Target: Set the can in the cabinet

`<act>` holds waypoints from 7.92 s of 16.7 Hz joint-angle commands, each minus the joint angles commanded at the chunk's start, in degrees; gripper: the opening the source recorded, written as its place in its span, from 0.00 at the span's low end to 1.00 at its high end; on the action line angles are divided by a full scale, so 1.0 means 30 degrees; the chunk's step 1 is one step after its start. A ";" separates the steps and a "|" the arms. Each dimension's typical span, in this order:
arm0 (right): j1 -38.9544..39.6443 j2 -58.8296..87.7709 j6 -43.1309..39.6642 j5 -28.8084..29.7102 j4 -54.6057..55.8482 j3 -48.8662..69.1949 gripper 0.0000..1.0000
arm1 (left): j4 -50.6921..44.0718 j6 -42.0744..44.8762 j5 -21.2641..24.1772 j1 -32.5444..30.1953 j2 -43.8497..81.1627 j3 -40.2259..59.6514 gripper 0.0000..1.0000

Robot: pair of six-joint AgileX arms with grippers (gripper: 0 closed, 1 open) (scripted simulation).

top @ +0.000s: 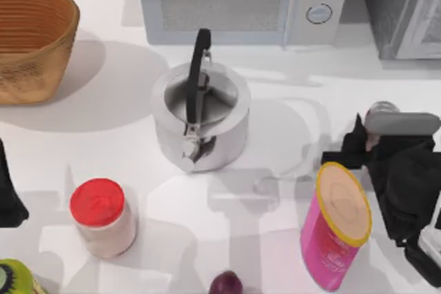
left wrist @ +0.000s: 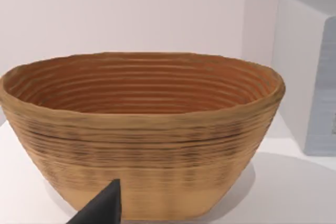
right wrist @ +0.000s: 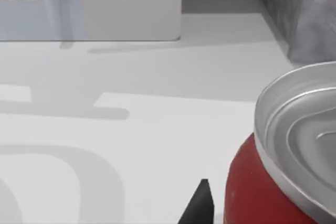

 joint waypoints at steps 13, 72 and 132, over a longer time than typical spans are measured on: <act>0.0073 -0.8003 -0.0143 -0.0045 -0.9288 0.1049 0.00 | 0.0000 0.0000 0.0000 0.0000 0.0000 0.0000 1.00; -0.6256 -2.7431 -0.2081 -0.6981 -3.4357 1.0832 0.00 | 0.0000 0.0000 0.0000 0.0000 0.0000 0.0000 1.00; -0.6729 -0.2609 -0.1830 -0.6702 -4.2682 4.4320 1.00 | 0.0000 0.0000 0.0000 0.0000 0.0000 0.0000 1.00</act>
